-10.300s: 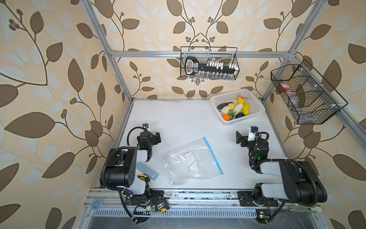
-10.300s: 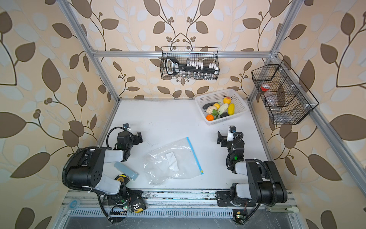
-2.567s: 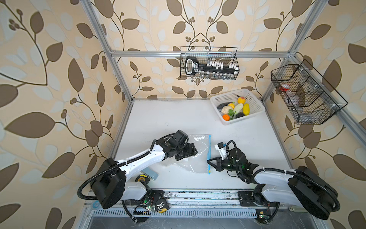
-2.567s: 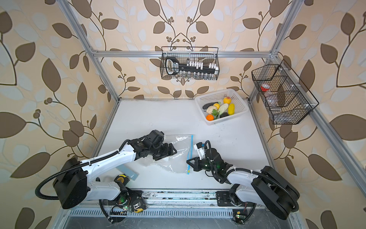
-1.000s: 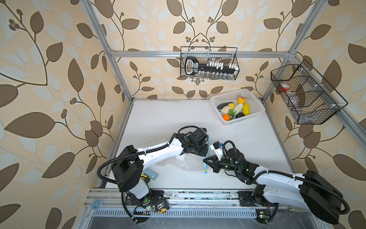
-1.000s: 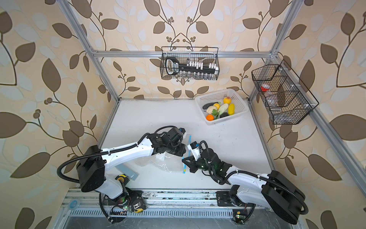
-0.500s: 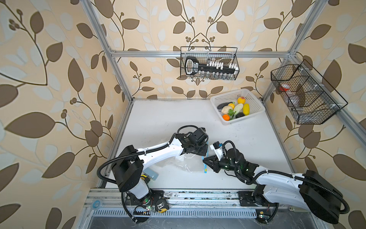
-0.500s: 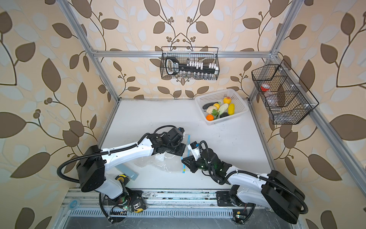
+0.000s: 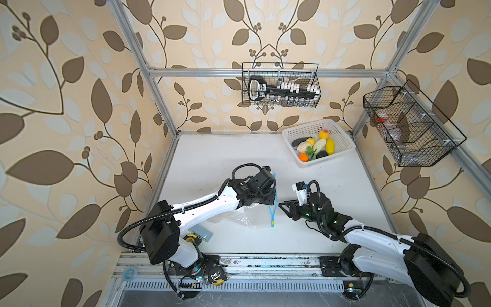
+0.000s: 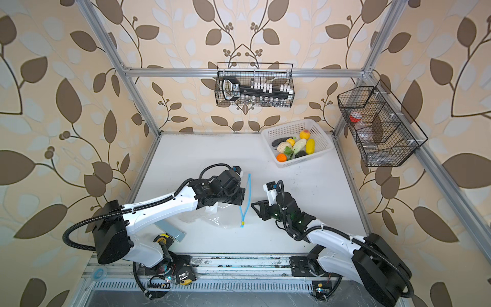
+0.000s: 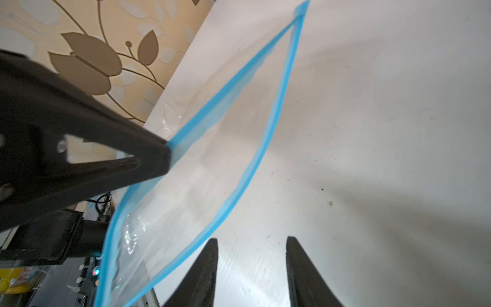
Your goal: Place the food in the zip-top bag and seal the zipper
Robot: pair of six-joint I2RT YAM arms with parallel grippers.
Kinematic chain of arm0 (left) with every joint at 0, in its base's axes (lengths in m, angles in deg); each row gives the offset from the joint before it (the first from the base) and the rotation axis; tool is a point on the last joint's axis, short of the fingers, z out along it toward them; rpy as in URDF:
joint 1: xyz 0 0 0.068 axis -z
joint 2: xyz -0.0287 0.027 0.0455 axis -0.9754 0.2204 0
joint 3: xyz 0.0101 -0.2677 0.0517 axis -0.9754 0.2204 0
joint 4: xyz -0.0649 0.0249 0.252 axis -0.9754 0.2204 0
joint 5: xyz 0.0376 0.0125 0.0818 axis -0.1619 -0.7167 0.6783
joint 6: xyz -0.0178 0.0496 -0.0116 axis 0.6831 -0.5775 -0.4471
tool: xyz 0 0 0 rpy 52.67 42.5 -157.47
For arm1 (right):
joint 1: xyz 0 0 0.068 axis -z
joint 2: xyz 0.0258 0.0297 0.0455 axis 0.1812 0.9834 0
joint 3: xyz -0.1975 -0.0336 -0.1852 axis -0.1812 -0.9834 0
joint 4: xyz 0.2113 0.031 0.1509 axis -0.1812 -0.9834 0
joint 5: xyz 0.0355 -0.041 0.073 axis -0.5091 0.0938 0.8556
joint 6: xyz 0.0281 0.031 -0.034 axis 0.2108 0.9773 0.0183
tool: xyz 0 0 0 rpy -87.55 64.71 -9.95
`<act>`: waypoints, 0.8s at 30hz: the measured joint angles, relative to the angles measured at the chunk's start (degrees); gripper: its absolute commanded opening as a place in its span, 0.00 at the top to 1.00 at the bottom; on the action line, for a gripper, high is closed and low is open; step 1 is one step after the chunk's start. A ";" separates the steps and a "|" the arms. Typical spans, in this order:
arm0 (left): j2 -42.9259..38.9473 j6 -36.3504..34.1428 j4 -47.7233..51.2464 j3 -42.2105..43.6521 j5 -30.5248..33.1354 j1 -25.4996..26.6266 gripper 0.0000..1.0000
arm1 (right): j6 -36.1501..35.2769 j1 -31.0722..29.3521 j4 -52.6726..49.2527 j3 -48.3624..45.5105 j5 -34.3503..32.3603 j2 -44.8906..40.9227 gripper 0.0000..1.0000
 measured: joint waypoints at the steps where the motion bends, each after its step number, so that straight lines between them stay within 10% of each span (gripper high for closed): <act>1: -0.31 0.07 0.00 0.24 0.04 0.00 1.00 | 0.11 0.31 -0.20 1.53 -0.09 1.86 0.56; 24: -8.20 0.31 0.09 2.82 3.52 0.00 1.00 | 2.84 2.95 -0.52 9.77 -0.15 17.29 0.54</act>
